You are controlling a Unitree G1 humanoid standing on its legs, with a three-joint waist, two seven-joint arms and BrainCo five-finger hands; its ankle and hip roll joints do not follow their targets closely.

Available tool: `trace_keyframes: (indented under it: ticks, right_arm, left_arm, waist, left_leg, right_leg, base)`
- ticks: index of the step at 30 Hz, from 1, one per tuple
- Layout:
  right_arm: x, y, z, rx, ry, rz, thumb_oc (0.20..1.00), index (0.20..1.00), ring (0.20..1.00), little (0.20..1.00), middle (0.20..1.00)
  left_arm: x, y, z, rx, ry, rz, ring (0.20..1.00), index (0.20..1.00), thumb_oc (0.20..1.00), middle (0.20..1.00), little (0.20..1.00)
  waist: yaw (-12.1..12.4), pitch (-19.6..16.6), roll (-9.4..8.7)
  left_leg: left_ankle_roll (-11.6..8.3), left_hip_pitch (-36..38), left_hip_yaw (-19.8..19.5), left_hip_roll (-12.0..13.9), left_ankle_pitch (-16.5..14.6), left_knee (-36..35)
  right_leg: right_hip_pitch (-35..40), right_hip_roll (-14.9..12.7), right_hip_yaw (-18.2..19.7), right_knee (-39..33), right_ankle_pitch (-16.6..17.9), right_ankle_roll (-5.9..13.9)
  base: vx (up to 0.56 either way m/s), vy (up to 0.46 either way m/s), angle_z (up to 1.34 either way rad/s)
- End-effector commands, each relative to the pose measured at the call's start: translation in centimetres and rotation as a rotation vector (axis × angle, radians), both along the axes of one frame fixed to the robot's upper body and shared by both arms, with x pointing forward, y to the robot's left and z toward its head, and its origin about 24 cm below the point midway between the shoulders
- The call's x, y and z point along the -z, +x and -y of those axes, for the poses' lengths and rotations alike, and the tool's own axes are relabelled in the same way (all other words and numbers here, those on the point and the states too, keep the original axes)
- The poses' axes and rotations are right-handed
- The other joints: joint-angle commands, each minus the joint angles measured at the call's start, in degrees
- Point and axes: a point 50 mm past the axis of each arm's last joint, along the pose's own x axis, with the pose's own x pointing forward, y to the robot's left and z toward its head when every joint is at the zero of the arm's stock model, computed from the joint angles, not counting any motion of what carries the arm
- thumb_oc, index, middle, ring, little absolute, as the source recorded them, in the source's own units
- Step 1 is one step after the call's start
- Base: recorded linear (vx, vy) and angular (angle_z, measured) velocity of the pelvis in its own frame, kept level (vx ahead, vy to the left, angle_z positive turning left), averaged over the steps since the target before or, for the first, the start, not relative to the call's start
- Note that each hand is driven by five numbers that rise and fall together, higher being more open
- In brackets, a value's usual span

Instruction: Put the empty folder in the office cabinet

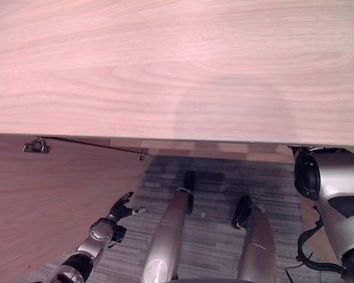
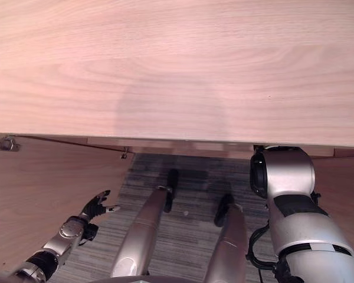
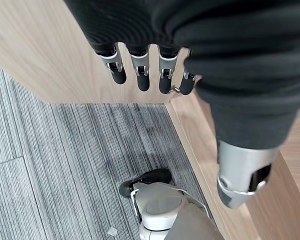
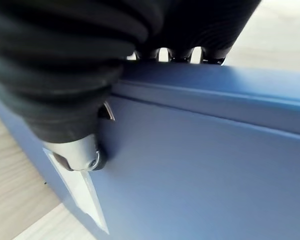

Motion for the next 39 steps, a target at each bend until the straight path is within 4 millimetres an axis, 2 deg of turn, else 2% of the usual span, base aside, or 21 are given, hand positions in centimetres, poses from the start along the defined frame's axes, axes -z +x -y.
trace_keyframes:
  ticks: [1,2,3,4,12,25,32,38,39]
  right_arm:
    - [-0.9,-0.2,1.0,0.015,-0.010,0.005,0.200,0.200,0.200,0.200,0.200]
    - [-1.0,-0.2,0.9,0.012,-0.013,0.004,0.200,0.200,0.200,0.200,0.200]
    - [-0.9,-0.1,0.8,0.008,-0.012,0.003,0.539,0.539,0.539,0.539,0.539]
    - [-0.9,-0.1,0.8,0.008,-0.009,0.005,1.000,1.000,1.000,1.000,1.000]
    - [-1.1,-0.6,1.7,0.030,0.000,-0.047,1.000,1.000,1.000,1.000,1.000]
    - [-0.4,-0.7,1.4,0.030,0.017,-0.111,1.000,1.000,1.000,1.000,1.000]
    - [1.6,-1.4,1.8,0.061,0.041,-0.202,1.000,1.000,1.000,1.000,1.000]
    - [4.4,-2.4,2.0,0.071,0.042,-0.300,1.000,1.000,1.000,1.000,1.000]
    - [5.2,-2.6,1.9,0.068,0.043,-0.321,1.000,1.000,1.000,1.000,1.000]
  left_arm:
    - [-0.5,1.0,-1.0,-0.054,0.025,0.025,1.000,1.000,1.000,1.000,1.000]
    - [-0.4,1.0,-0.9,-0.059,0.022,0.025,1.000,1.000,1.000,1.000,1.000]
    - [-0.4,1.0,-0.9,-0.065,0.019,0.026,1.000,1.000,1.000,1.000,1.000]
    - [-0.4,1.0,-1.0,-0.071,0.018,0.026,1.000,1.000,1.000,1.000,1.000]
    - [-0.1,0.6,-1.2,-0.078,0.025,0.009,1.000,1.000,1.000,1.000,1.000]
    - [0.1,0.7,-0.7,-0.082,0.021,0.006,1.000,1.000,1.000,1.000,1.000]
    - [0.5,0.4,-0.6,-0.087,0.022,-0.012,1.000,1.000,1.000,1.000,1.000]
    - [0.7,0.0,-0.6,-0.093,0.014,-0.023,1.000,1.000,1.000,1.000,1.000]
    - [0.8,-0.2,-0.7,-0.093,0.011,-0.026,1.000,1.000,1.000,1.000,1.000]
  waist:
    - [0.97,3.03,0.39]
    - [0.93,2.95,0.34]
    - [0.94,2.93,0.28]
    - [0.90,2.93,0.27]
    - [0.93,2.62,0.01]
    - [0.84,2.57,-0.38]
    - [0.90,2.18,-0.70]
    - [0.95,1.79,-1.11]
    - [1.15,1.91,-0.96]
  left_leg:
    - [-1.38,2.96,-2.04,1.16,-5.11,-2.22]
    - [-1.40,3.11,-1.95,1.18,-5.10,-2.32]
    - [-1.43,3.27,-1.92,1.22,-5.09,-2.38]
    - [-1.46,3.41,-1.90,1.28,-5.08,-2.51]
    - [-1.57,4.32,-1.93,1.54,-5.28,-2.73]
    - [-1.65,4.83,-2.18,1.74,-5.29,-2.77]
    - [-1.67,6.63,-2.31,1.83,-5.03,-4.14]
    - [-1.81,9.46,-2.67,1.93,-4.72,-6.07]
    - [-1.65,9.80,-2.45,2.04,-2.72,-7.23]
  right_leg:
    - [5.73,0.40,-0.14,-3.77,-0.33,3.83]
    - [5.96,0.46,-0.09,-3.99,-0.34,3.81]
    - [6.12,0.51,-0.04,-4.12,-0.28,3.81]
    - [6.22,0.53,0.00,-4.25,-0.23,3.80]
    - [6.86,0.75,-0.08,-4.22,-0.51,3.64]
    - [7.56,0.87,-0.02,-4.33,-0.53,3.43]
    - [9.44,1.18,-0.38,-5.44,-0.33,3.42]
    - [12.84,1.22,-0.73,-7.68,0.27,3.80]
    - [13.20,1.09,-1.46,-8.77,2.16,3.66]
  base:
    - [0.00,0.000,0.00]
    - [0.00,0.000,0.00]
    - [0.00,0.000,0.00]
    - [0.00,0.000,0.00]
    - [0.00,0.000,0.00]
    - [0.00,0.000,0.00]
    - [0.00,0.000,0.00]
    - [-0.01,0.001,0.00]
    - [0.00,0.000,0.00]
